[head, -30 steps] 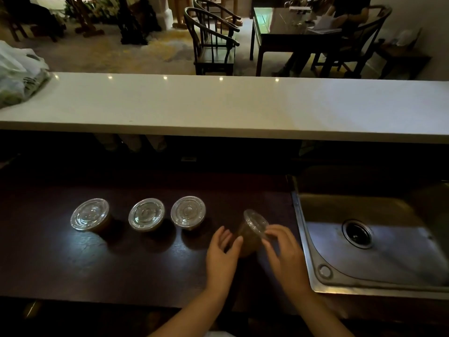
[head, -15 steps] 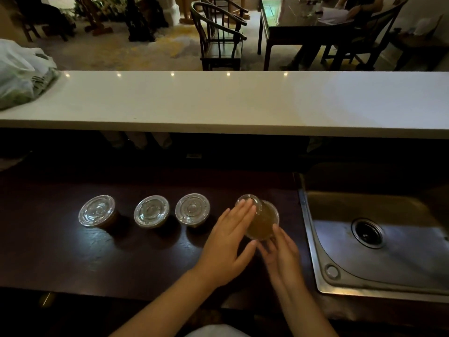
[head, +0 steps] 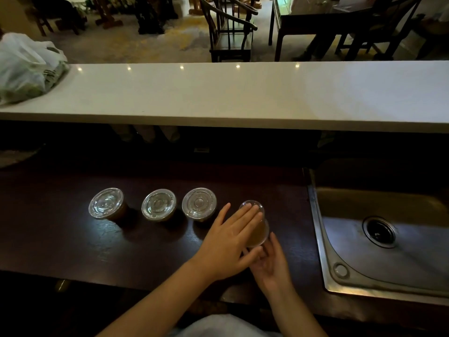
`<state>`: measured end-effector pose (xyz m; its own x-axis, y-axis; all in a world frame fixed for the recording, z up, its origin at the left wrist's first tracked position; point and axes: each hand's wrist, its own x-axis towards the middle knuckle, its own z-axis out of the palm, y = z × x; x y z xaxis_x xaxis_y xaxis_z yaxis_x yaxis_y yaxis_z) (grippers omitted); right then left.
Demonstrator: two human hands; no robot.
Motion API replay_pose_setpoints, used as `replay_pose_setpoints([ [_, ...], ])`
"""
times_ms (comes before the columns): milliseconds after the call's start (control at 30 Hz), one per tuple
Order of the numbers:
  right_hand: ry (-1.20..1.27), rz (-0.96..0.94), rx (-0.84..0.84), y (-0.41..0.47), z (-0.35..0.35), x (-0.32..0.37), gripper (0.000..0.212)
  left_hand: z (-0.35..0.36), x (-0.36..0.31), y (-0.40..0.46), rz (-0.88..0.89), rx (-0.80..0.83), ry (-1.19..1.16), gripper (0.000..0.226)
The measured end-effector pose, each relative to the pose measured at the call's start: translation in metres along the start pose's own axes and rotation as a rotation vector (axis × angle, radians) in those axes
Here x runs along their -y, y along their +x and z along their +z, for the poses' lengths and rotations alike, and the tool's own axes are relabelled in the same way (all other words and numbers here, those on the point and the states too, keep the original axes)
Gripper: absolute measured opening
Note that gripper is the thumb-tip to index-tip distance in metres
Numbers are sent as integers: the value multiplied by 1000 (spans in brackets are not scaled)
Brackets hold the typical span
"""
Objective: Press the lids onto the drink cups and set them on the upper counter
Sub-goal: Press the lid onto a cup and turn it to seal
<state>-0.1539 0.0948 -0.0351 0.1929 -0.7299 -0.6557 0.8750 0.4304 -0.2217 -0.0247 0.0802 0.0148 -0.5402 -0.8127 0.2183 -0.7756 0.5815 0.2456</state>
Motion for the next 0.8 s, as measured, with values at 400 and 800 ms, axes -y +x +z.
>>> replay_pose_setpoints([
  [400, -446, -371, -128, 2, 14, 51, 14, 11, -22, -6, -367, -86, -564, 54],
  [800, -1882, -1522, 140, 19, 28, 77, 23, 17, -15, 31, -1207, -131, -2236, 44],
])
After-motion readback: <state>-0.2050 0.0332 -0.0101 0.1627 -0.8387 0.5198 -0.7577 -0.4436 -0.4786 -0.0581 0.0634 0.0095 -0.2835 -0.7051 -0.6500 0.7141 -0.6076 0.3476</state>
